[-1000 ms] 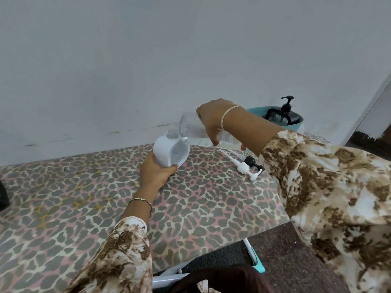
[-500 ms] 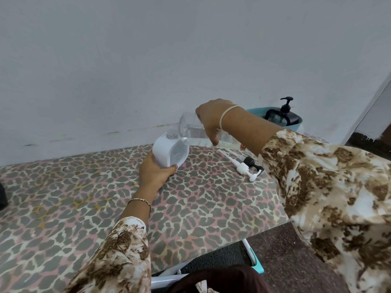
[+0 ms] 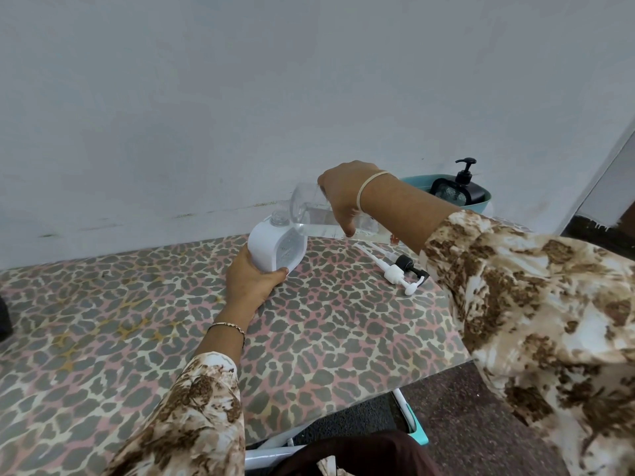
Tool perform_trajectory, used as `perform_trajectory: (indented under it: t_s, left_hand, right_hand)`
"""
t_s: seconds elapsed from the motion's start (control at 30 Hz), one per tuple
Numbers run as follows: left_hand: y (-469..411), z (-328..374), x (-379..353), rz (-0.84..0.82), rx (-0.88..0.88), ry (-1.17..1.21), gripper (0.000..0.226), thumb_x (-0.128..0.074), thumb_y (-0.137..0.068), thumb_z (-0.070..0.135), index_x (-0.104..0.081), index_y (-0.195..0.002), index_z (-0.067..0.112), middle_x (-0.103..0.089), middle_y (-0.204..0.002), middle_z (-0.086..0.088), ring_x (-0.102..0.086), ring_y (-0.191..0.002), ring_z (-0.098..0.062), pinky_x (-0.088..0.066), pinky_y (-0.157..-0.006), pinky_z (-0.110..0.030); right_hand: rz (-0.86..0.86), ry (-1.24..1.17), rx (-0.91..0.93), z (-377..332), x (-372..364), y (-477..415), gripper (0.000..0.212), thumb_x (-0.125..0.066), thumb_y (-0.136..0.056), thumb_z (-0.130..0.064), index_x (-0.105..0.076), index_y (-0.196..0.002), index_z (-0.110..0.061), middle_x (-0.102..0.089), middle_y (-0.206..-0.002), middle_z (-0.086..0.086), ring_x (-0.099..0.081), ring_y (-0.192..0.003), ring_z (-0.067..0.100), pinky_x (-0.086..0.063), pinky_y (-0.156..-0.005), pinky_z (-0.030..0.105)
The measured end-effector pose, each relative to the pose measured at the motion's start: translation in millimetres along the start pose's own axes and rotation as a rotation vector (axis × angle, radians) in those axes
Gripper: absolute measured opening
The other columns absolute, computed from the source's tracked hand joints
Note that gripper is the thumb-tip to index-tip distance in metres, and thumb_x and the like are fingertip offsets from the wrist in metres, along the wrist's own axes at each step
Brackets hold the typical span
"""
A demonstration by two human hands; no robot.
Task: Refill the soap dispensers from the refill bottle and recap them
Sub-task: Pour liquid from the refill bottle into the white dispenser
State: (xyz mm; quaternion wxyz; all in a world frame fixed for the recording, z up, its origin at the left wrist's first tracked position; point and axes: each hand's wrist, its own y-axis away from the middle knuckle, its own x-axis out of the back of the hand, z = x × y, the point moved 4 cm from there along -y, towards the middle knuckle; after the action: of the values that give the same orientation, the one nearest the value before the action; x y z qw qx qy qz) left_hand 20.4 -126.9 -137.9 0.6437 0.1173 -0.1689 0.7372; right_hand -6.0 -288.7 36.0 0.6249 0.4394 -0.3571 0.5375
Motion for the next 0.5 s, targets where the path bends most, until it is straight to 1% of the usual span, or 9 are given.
perform_trajectory:
  t_s: [0.1,0.27,0.4,0.5]
  left_hand:
    - [0.5,-0.1,0.3,-0.001,-0.001,0.002,0.072,-0.089,-0.059,0.020,-0.056,-0.123,0.019,-0.065,-0.116,-0.004,-0.064,-0.102,-0.026,-0.055,-0.087,-0.045]
    - [0.6,0.6,0.5,0.001,-0.003,0.001,0.072,-0.089,-0.060,0.018,-0.056,-0.124,0.017,-0.064,-0.118,-0.004,-0.061,-0.106,-0.024,-0.053,-0.091,-0.041]
    - [0.2,0.3,0.2,0.001,-0.003,-0.003,0.071,-0.089,-0.060,0.019,-0.056,-0.124,0.017,-0.065,-0.118,-0.004,-0.062,-0.105,-0.024,-0.054,-0.090,-0.041]
    - [0.5,0.9,0.2,0.001,-0.006,0.001,0.071,-0.088,-0.062,0.017,-0.056,-0.125,0.016,-0.063,-0.120,-0.004,-0.060,-0.108,-0.024,-0.052,-0.091,-0.038]
  right_hand:
    - [-0.001,0.001,0.001,0.1,0.3,-0.4,0.083,-0.089,-0.061,-0.026,-0.045,-0.130,-0.016,-0.059,-0.121,0.003,-0.059,-0.109,0.028,-0.051,-0.087,0.040]
    - [0.012,-0.004,0.005,0.9,-0.2,-0.6,0.082,-0.089,-0.061,-0.025,-0.046,-0.129,-0.016,-0.059,-0.120,0.003,-0.059,-0.108,0.028,-0.051,-0.087,0.040]
    - [0.014,0.000,0.004,1.3,-0.2,-0.8,0.082,-0.089,-0.061,-0.026,-0.045,-0.129,-0.016,-0.059,-0.120,0.003,-0.059,-0.108,0.028,-0.051,-0.087,0.040]
    - [0.022,-0.016,0.006,2.1,-0.4,-1.3,0.082,-0.089,-0.061,-0.025,-0.046,-0.129,-0.015,-0.060,-0.120,0.003,-0.059,-0.107,0.028,-0.050,-0.084,0.039]
